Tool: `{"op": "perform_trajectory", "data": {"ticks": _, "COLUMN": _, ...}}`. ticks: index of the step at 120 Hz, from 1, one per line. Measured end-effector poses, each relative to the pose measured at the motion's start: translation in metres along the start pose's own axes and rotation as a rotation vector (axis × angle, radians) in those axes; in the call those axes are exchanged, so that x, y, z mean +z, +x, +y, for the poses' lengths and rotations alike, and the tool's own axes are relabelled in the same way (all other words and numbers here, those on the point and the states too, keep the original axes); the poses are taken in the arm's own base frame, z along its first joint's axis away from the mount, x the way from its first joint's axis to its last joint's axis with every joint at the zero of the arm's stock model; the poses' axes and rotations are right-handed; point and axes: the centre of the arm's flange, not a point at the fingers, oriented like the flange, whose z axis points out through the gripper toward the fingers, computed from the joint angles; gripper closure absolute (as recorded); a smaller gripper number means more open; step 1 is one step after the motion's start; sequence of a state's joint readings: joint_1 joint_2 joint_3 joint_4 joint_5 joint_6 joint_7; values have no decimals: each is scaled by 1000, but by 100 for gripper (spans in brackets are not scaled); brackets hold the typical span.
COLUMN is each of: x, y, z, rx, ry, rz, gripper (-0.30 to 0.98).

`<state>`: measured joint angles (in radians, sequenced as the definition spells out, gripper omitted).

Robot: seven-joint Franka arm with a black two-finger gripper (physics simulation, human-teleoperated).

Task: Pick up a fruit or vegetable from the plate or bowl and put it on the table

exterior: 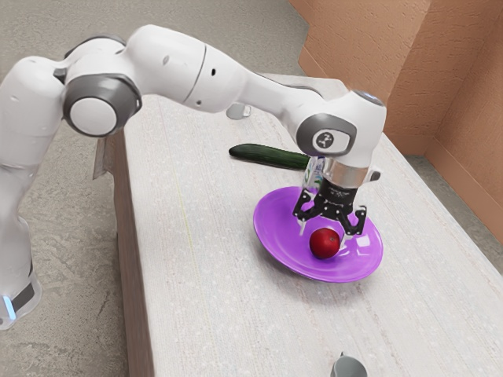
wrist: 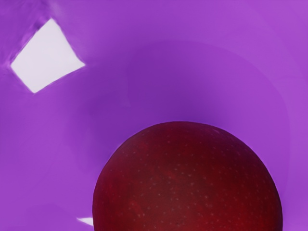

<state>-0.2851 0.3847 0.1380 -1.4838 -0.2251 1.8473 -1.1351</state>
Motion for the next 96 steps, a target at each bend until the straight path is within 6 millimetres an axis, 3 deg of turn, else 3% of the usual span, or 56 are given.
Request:
{"op": "perform_trajectory", "data": {"ticks": 50, "x": 24, "y": 8, "z": 6, "rx": -39, "ry": -1, "rz": -20, "gripper": 0}}
{"op": "perform_trajectory", "data": {"ticks": 68, "x": 24, "y": 7, "z": 7, "rx": -59, "ry": -9, "rz": -30, "gripper": 28}}
{"op": "perform_trajectory", "data": {"ticks": 86, "x": 16, "y": 2, "z": 8, "rx": -68, "ry": -16, "rz": -21, "gripper": 41}}
{"op": "perform_trajectory", "data": {"ticks": 96, "x": -2, "y": -10, "z": 9, "rx": -53, "ry": -34, "rz": 9, "gripper": 46}}
